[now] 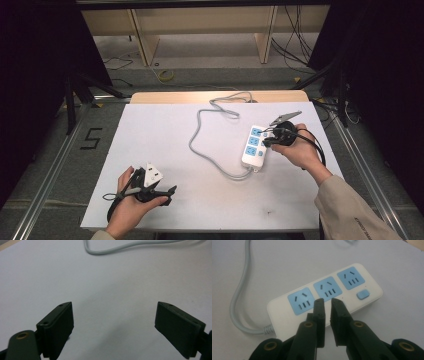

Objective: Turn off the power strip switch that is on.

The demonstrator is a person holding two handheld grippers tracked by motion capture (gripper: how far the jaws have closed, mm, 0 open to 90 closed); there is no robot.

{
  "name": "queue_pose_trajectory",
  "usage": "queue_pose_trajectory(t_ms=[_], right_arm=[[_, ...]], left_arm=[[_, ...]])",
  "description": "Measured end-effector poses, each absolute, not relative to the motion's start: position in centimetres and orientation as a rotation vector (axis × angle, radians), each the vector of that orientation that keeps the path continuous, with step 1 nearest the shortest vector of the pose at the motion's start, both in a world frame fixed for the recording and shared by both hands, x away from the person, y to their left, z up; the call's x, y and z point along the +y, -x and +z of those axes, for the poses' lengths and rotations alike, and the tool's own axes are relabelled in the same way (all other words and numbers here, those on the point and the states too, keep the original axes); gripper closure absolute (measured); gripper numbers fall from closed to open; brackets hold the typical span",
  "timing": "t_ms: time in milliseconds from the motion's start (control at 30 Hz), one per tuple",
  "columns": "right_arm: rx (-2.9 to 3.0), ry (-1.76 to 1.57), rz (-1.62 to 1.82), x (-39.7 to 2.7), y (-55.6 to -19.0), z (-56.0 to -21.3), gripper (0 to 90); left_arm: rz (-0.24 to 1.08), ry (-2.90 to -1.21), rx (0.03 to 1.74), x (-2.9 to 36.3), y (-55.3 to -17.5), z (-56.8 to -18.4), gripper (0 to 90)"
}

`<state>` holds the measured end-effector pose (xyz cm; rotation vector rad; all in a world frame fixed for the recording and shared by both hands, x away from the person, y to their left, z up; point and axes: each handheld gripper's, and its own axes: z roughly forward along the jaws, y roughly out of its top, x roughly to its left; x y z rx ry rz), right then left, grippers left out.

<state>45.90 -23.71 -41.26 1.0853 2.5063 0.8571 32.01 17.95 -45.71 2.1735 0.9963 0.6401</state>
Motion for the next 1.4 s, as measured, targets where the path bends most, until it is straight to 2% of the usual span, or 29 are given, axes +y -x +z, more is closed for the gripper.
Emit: queue_pose_trajectory(t_ms=[1100, 1400], right_arm=[[2.445, -1.045, 0.998, -26.6, -41.7, -41.3, 63.4], [2.441, -1.046, 1.052, -27.7, -39.6, -41.8, 50.4]], left_arm=[[0.638, -2.177, 1.004, 18.0, -32.0, -45.8, 15.1], [0.638, -2.176, 1.005, 18.0, -32.0, -45.8, 15.1]])
